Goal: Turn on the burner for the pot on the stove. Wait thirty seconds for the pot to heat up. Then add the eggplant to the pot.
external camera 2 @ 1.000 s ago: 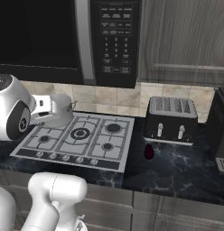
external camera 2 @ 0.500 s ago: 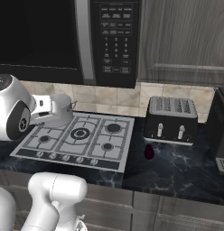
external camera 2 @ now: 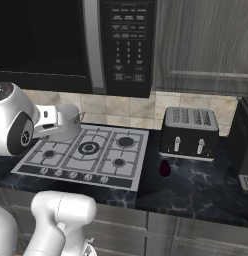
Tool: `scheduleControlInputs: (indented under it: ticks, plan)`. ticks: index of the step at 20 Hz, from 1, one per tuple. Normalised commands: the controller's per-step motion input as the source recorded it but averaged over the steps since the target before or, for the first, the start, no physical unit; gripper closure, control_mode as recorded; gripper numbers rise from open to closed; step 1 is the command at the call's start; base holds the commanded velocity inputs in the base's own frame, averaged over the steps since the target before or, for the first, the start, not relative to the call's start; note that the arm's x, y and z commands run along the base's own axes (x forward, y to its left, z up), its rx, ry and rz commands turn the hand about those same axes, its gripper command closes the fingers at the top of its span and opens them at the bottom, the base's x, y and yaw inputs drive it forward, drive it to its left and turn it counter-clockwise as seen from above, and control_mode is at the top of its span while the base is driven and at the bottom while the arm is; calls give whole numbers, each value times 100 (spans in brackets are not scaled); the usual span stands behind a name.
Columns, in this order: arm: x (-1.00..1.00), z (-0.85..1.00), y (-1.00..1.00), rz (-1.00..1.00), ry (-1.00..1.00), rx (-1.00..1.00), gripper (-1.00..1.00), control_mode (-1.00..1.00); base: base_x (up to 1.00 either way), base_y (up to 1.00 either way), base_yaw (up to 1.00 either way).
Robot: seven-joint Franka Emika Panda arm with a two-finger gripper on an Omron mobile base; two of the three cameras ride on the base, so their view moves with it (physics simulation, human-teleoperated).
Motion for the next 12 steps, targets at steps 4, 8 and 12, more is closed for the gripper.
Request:
scheduleControlInputs:
  ticks: [4, 8, 12]
  plan:
    - [0, 0, 0, 0, 0, 0, 100, -100, 0, 0, 0]
    - [0, 0, 0, 0, 0, 0, 100, -100, 0, 0, 0]
    - [0, 0, 0, 0, 0, 0, 100, -100, 0, 0, 0]
